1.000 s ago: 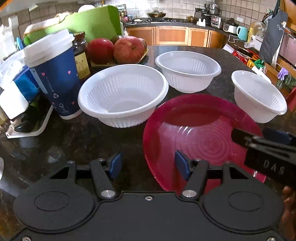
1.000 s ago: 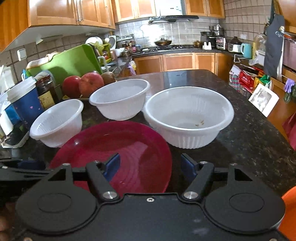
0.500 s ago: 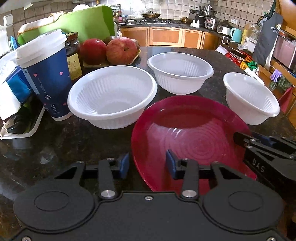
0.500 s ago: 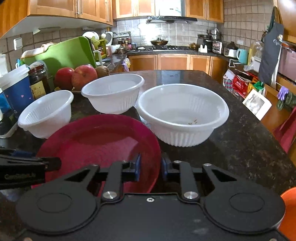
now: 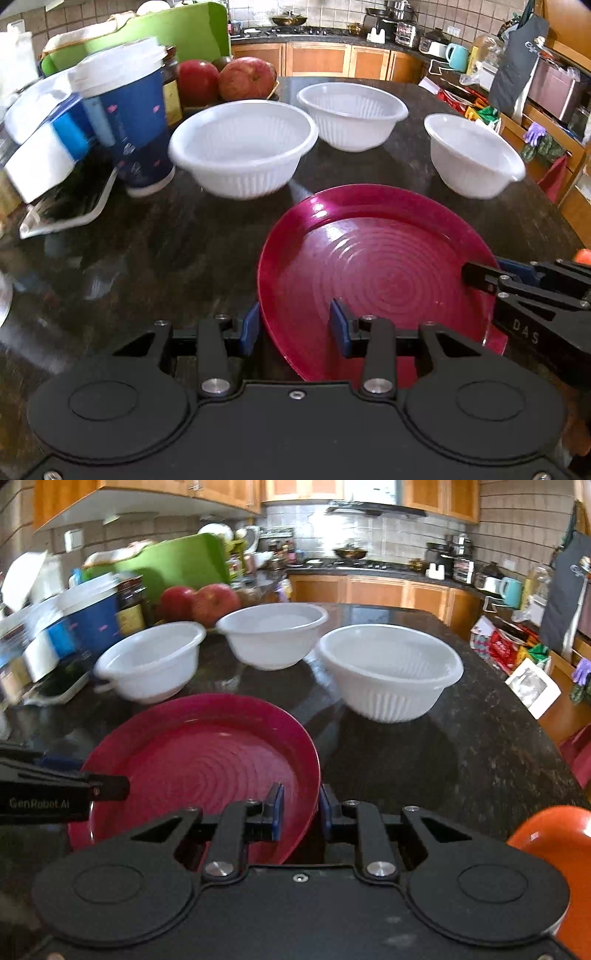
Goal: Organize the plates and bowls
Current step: 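Lift the magenta plate with both grippers and carry it toward the orange plate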
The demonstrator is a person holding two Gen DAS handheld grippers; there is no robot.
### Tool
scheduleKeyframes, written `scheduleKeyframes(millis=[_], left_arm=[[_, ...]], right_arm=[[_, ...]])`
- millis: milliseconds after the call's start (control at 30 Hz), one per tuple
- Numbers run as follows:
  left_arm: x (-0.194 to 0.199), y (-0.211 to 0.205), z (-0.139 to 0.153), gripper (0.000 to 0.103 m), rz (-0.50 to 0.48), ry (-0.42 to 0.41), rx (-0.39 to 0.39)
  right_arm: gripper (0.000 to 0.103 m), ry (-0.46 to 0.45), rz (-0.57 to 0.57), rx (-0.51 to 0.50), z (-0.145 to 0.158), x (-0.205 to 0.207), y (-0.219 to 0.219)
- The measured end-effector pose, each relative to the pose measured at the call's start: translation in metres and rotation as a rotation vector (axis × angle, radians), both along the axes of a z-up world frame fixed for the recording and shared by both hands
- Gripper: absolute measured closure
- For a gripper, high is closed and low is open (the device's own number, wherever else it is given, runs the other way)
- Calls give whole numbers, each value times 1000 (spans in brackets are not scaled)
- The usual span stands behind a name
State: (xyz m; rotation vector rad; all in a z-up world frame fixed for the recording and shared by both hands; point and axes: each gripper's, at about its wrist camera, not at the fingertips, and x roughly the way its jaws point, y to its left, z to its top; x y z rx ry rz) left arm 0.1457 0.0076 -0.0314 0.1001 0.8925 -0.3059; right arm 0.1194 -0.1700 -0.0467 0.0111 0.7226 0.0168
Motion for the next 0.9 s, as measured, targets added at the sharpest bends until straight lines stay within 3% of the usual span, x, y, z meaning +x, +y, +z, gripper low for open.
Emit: scheduleKeyframes(millis=[133, 267, 367, 533, 633, 733, 867, 900], left_arm=[[-18, 12, 1, 55, -1, 10, -1], [-24, 19, -1, 46, 51, -2, 3], [-20, 31, 1, 46, 99, -1, -42], [-17, 60, 16, 38, 166, -19, -210], [-19, 63, 23, 38, 179, -81, -210], [-17, 60, 24, 38, 178, -87, -206], [-9, 55, 19, 43, 126, -29, -205], [-9, 54, 17, 46, 120, -19, -200]], right_arm=[[81, 23, 50, 5, 2, -17, 5], [80, 9, 46, 8, 3, -23, 7], [72, -79, -17, -20, 7, -28, 6], [72, -305, -122, -48, 24, -42, 3], [71, -368, -138, -44, 36, -44, -1], [66, -370, -159, 40, 42, -42, -10], [66, -277, -138, 138, 41, -30, -20], [70, -254, -134, 144, 39, -27, -20]])
